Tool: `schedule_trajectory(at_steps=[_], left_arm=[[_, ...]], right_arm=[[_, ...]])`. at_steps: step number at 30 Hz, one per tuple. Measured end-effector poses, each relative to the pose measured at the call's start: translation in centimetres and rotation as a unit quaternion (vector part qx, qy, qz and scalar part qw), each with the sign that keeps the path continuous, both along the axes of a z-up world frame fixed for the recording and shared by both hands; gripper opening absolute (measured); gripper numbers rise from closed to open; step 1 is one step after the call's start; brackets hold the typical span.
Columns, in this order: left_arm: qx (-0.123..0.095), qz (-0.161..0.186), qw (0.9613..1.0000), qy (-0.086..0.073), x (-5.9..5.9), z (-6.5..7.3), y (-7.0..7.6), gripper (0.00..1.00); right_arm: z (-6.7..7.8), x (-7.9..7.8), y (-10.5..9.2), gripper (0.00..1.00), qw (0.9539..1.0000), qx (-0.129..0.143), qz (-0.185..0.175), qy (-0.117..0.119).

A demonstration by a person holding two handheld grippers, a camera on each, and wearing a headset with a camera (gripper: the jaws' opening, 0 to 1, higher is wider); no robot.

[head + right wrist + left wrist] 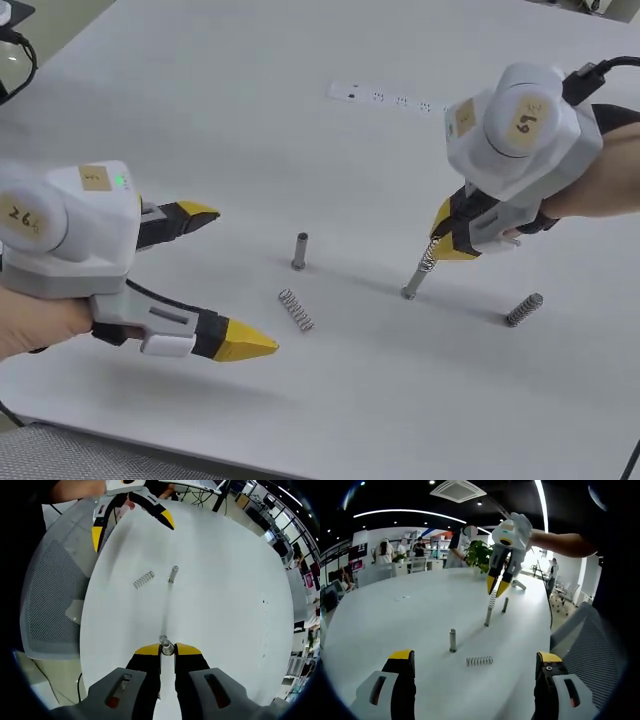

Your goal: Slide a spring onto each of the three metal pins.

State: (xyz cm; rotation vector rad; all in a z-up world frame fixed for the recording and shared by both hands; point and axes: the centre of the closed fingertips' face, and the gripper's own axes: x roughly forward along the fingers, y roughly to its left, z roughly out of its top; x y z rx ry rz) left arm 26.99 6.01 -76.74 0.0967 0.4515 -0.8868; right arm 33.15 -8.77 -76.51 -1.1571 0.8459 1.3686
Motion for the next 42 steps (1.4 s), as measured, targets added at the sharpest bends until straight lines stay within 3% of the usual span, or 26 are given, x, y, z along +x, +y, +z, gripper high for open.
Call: schedule_trajectory(at_steps=[17,42], left_arm=[[0.003,-0.002,1.0000,0.001,0.0,0.0,-0.1,0.98],[0.004,0.005,1.0000,0.003,0.0,-0.1,0.3,0.97]], right_arm=[[-1.0,0.2,0.0,0.07,1.0000,-0.005,-0.002,0.003],[-4.9,-0.3,-0.6,0.07,0.9995,-0.019,-0.013,0.022]])
